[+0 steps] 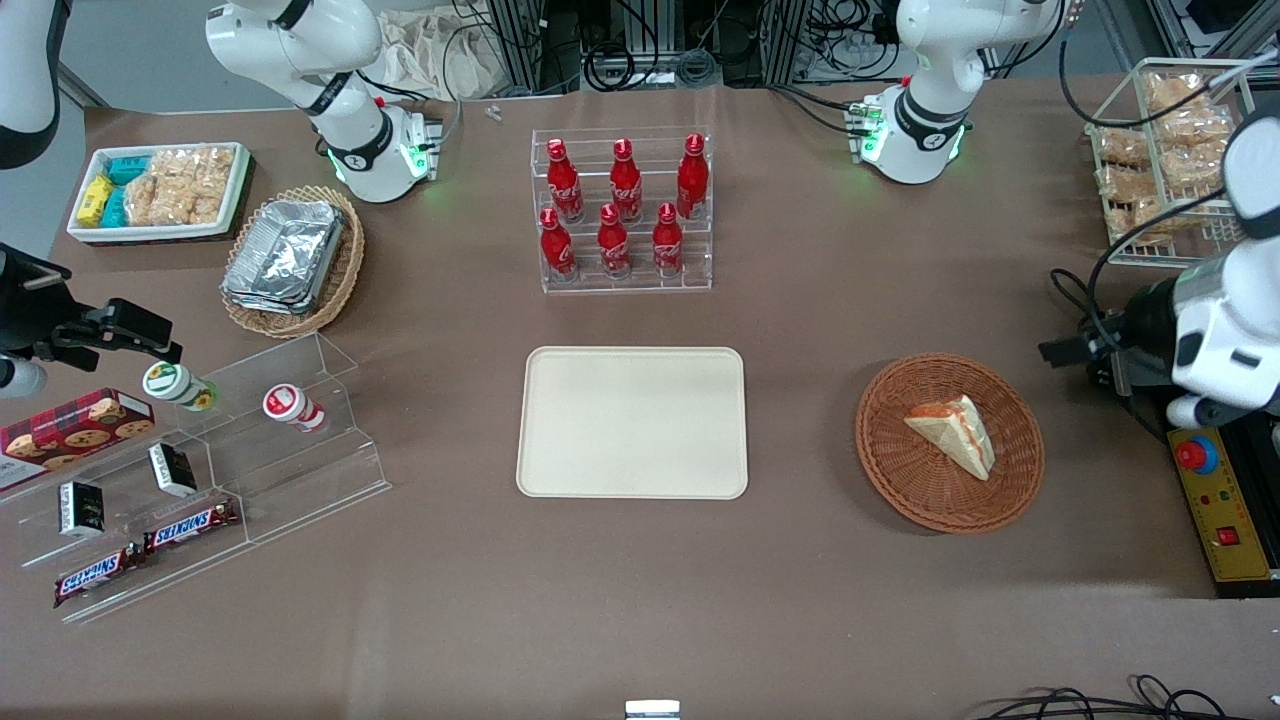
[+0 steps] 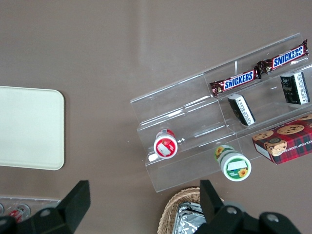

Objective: Place sandwich from basket to tray
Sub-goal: 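Move the left gripper down over the sandwich in the wicker basket, then close the left gripper on the sandwich and lift it from the basket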

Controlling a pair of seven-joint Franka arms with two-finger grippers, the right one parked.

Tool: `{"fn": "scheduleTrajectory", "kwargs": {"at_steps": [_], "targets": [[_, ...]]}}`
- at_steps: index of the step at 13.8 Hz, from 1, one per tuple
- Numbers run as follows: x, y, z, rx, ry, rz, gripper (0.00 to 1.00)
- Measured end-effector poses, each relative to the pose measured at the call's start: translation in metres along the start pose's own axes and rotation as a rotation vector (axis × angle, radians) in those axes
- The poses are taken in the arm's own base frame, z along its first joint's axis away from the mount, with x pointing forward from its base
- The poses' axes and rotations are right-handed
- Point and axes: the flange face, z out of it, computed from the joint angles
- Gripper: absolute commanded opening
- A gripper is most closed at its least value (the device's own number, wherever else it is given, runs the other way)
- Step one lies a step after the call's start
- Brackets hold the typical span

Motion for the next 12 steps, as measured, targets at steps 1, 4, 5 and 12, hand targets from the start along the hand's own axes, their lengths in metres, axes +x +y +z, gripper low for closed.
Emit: {"fn": "scheduleTrajectory", "kwargs": {"at_steps": [1, 4, 5, 12], "targets": [[0.013, 0.006, 0.021, -0.007, 0.002, -0.068, 1.00], [0.039, 0.022, 0.090, -0.021, 0.004, -0.305, 1.00], [0.041, 0.027, 0.109, -0.025, 0.007, -0.365, 1.00], [0.035, 0.029, 0.209, -0.019, 0.015, -0.432, 1.00]]}}
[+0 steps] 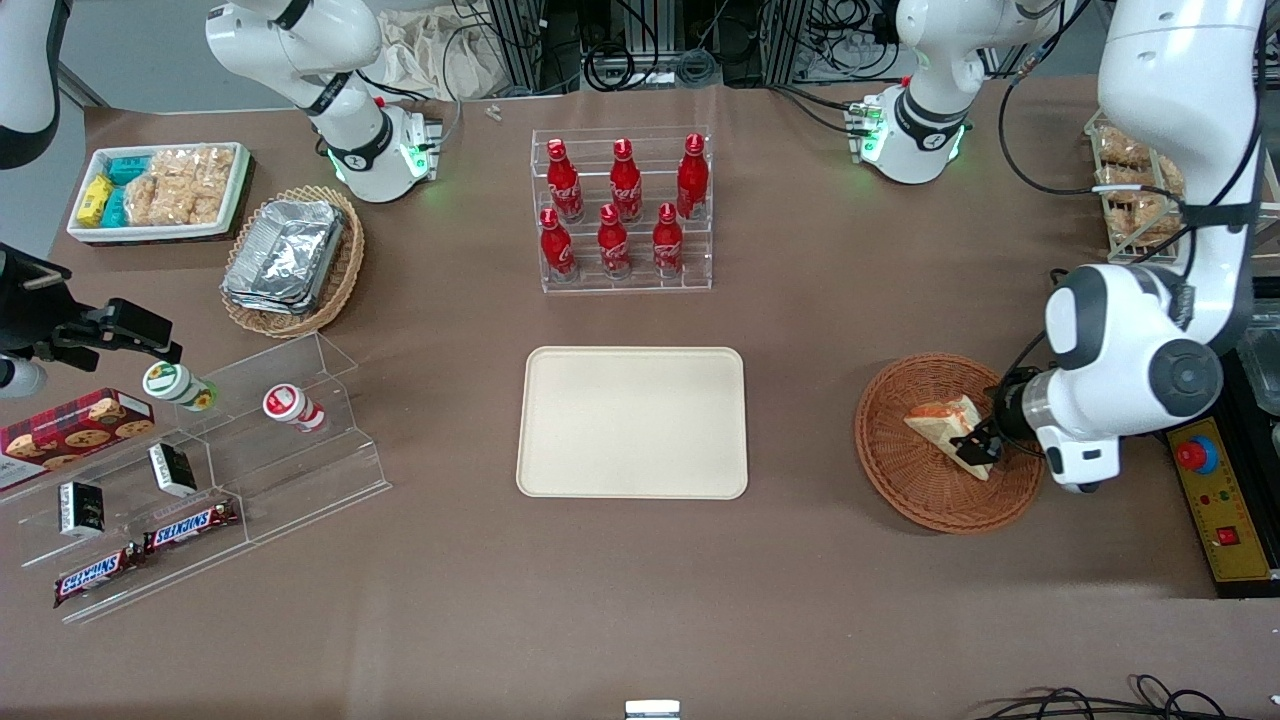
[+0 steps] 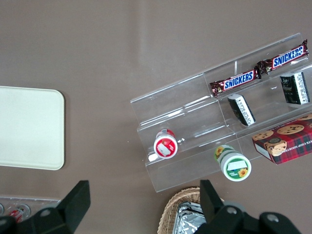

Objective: Place sandwich from basket to tray
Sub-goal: 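Close the left gripper on the sandwich and lift it from the basket, then carry the held sandwich with the left gripper over the cream tray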

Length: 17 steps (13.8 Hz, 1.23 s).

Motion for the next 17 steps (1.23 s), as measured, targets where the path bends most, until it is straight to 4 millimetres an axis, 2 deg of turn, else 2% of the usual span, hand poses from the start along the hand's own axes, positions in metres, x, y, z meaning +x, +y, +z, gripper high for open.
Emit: {"fn": "scheduleTrajectory", "kwargs": {"at_steps": [1, 2, 4, 6, 8, 10, 12, 14, 15, 17], "targets": [[0.000, 0.000, 0.011, 0.011, 0.002, 0.005, 0.89], [0.001, 0.001, 0.020, 0.012, 0.004, 0.006, 0.57], [0.005, 0.003, 0.037, 0.012, 0.004, -0.001, 0.00], [0.007, 0.004, 0.047, 0.014, 0.011, 0.000, 0.00], [0.009, 0.006, 0.042, 0.000, 0.025, 0.001, 0.00], [0.009, 0.005, 0.014, 0.007, 0.034, 0.037, 0.00], [-0.003, -0.003, -0.043, 0.055, 0.009, 0.133, 0.00], [-0.033, -0.009, -0.103, 0.079, -0.015, 0.318, 0.00], [-0.059, -0.006, -0.124, 0.076, -0.036, 0.427, 0.00], [-0.118, 0.009, -0.142, 0.061, -0.076, 0.591, 0.00]]}}
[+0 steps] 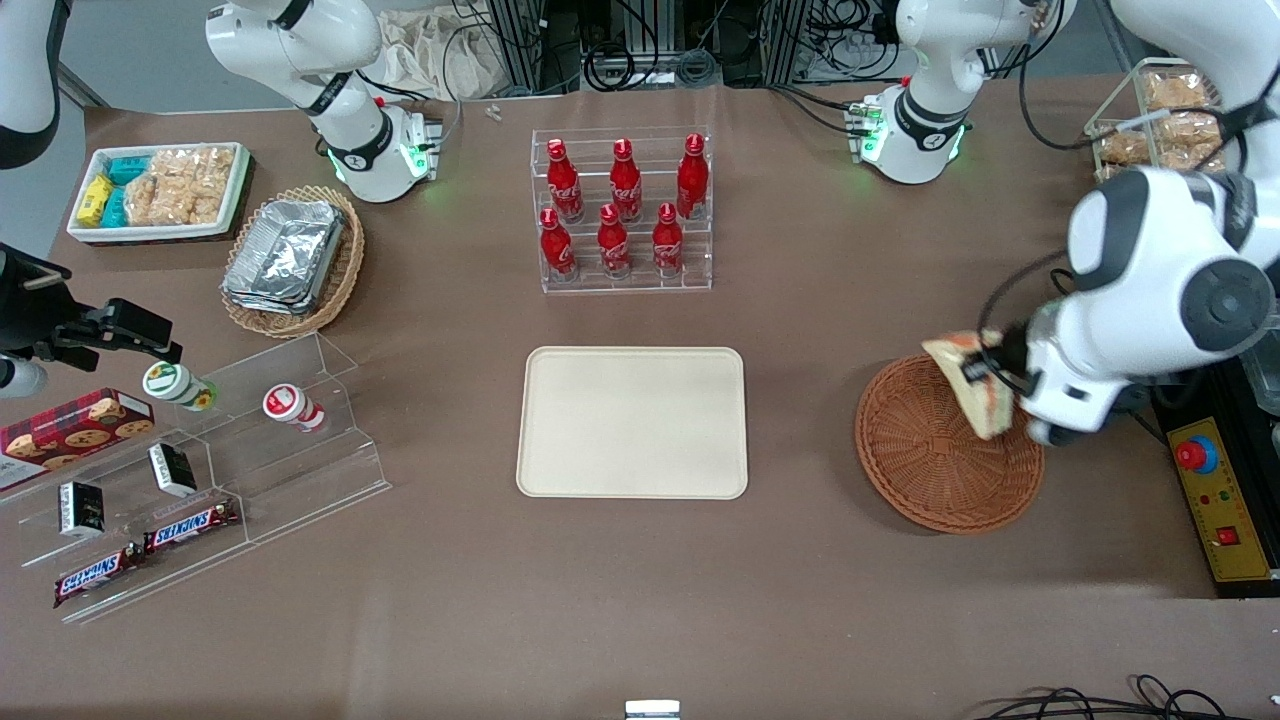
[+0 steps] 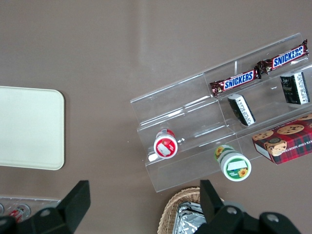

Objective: Place sandwich from basket to tray
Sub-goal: 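Carry the held sandwich with the left gripper over the cream tray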

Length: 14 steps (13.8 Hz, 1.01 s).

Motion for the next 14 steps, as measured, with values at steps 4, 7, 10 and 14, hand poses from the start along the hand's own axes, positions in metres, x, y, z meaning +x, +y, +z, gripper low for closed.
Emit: {"fn": "scheduleTrajectory", "kwargs": {"at_steps": [4, 7, 10, 14], "targets": [[-0.085, 0.121, 0.024, 0.008, -0.006, 0.258, 0.00], [-0.116, 0.187, 0.058, -0.045, 0.059, 0.384, 0.00], [-0.108, 0.224, 0.121, -0.046, 0.109, 0.422, 0.00], [-0.074, 0.241, 0.207, -0.021, 0.129, 0.329, 0.19]]}}
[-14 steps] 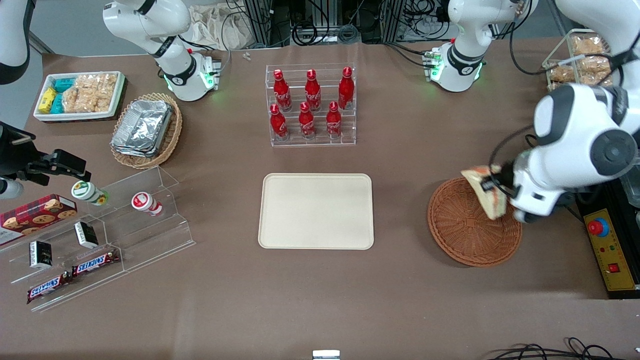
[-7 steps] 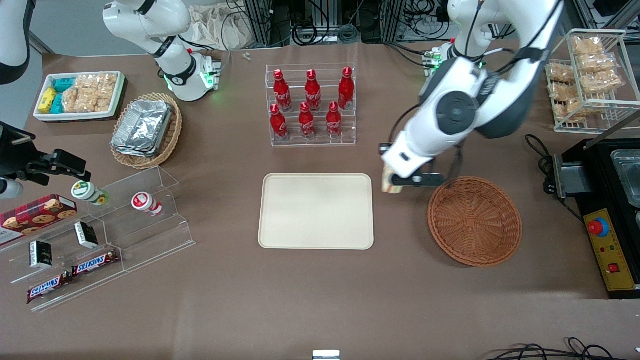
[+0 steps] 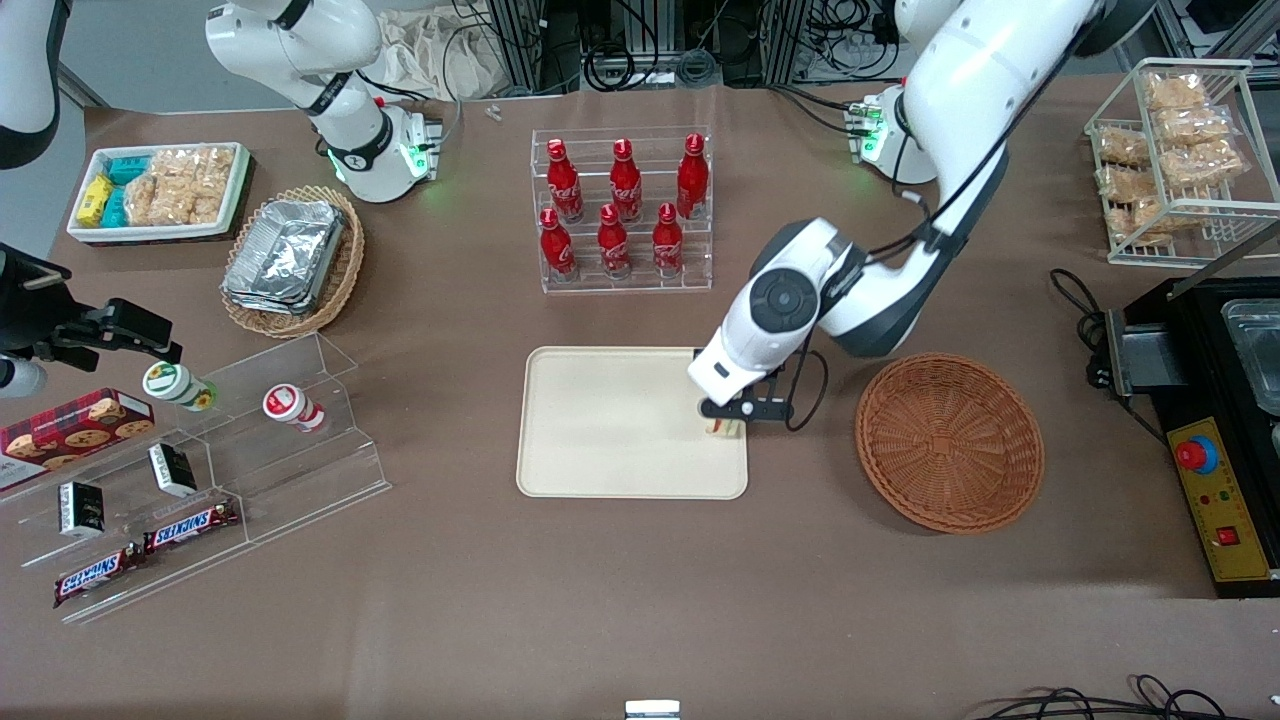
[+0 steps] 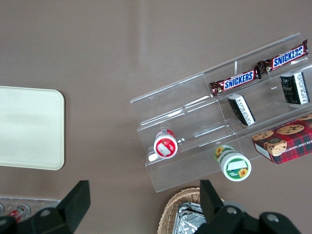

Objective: Place sandwich from basket to tray

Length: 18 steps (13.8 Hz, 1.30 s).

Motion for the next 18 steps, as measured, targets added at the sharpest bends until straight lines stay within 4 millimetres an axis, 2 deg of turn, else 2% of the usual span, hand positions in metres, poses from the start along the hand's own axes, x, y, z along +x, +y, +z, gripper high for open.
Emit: {"fn": "scheduleTrajectory", "kwargs": {"at_steps": [1, 2, 5, 7, 8, 9, 10, 13, 15, 18], "targets": [[0.006, 0.001, 0.013, 0.015, 0.006, -0.012, 0.38], [0.011, 0.001, 0.022, 0.026, 0.011, -0.016, 0.99], [0.017, 0.004, 0.027, 0.028, 0.019, -0.028, 1.00], [0.020, 0.008, 0.011, 0.026, 0.036, -0.052, 1.00], [0.020, 0.008, -0.006, 0.046, 0.037, -0.060, 1.00], [0.020, 0.007, -0.030, 0.067, 0.048, -0.067, 1.00], [0.020, 0.005, -0.063, 0.075, 0.076, -0.078, 1.00], [0.021, -0.023, -0.176, 0.062, 0.137, -0.133, 1.00], [0.019, -0.060, -0.241, 0.049, 0.112, -0.124, 1.00], [0.010, -0.138, -0.322, 0.036, 0.029, -0.085, 1.00]]}}
